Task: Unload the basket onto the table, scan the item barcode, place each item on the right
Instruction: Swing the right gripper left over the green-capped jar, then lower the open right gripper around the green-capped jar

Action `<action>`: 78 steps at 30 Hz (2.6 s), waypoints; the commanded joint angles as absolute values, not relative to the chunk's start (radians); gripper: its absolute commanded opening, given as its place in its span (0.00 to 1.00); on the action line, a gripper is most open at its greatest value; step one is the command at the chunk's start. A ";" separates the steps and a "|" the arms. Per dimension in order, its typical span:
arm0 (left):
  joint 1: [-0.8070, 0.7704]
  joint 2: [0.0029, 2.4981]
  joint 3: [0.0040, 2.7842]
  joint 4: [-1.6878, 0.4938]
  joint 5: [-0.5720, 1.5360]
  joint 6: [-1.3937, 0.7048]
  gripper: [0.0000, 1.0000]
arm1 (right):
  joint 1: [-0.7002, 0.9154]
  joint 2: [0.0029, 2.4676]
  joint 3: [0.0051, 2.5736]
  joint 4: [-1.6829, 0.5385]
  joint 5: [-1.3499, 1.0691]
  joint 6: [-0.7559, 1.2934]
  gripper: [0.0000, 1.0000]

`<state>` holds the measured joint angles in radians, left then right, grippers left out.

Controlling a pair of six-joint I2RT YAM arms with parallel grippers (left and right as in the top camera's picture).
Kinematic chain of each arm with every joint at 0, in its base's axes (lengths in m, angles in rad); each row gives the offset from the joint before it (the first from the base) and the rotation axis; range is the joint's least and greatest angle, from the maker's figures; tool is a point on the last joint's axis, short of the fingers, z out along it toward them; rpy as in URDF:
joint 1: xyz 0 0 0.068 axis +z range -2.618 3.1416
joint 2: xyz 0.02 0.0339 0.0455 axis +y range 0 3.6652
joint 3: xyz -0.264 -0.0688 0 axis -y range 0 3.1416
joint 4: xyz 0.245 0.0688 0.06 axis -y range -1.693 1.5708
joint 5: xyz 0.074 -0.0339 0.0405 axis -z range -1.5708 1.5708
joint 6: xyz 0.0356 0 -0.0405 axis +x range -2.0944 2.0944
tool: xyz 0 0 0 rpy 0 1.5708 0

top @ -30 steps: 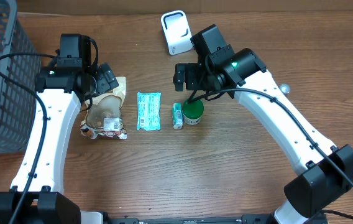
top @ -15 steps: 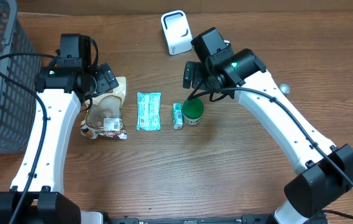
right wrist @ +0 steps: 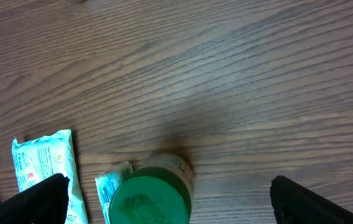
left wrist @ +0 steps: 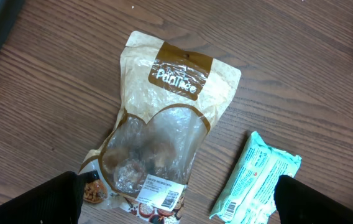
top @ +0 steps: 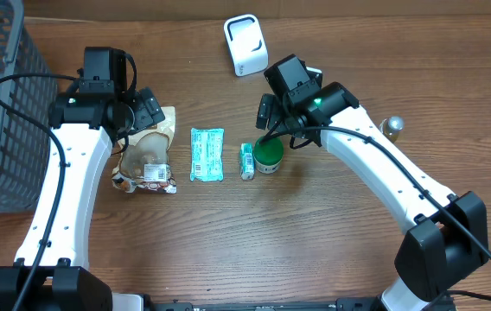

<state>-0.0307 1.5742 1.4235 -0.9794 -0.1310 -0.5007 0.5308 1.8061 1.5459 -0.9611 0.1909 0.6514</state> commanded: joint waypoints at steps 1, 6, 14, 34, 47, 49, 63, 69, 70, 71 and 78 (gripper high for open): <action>-0.027 1.577 1.433 -0.979 -0.130 -0.494 0.99 | 0.528 1.809 1.523 -0.934 0.209 0.659 1.00; -0.027 1.577 1.433 -0.979 -0.130 -0.494 1.00 | 0.528 1.809 1.506 -0.908 0.205 0.658 1.00; -0.027 1.577 1.433 -0.979 -0.130 -0.494 0.99 | 0.528 1.809 1.506 -0.902 0.178 0.668 1.00; -0.027 1.577 1.433 -0.979 -0.130 -0.494 0.99 | 0.578 1.910 1.486 -0.873 0.130 0.763 1.00; -0.027 1.577 1.433 -0.979 -0.130 -0.494 1.00 | 0.583 1.949 1.486 -0.955 0.129 0.764 0.94; -0.027 1.577 1.433 -0.979 -0.130 -0.494 1.00 | 0.583 1.949 1.486 -0.968 0.128 0.764 0.94; -0.027 1.577 1.433 -0.979 -0.130 -0.494 1.00 | 0.582 1.949 1.486 -0.979 0.142 0.785 0.94; -0.027 1.577 1.433 -0.979 -0.130 -0.494 0.99 | 0.582 1.949 1.486 -0.982 0.149 0.785 0.94; -0.027 1.577 1.433 -0.979 -0.130 -0.494 1.00 | 0.582 1.949 1.486 -0.983 0.149 0.785 0.94; -0.027 1.577 1.433 -0.979 -0.130 -0.494 0.99 | 0.582 1.949 1.486 -0.984 0.149 0.786 0.94; -0.027 1.577 1.433 -0.979 -0.130 -0.494 1.00 | 0.582 1.949 1.486 -1.001 0.179 0.790 0.95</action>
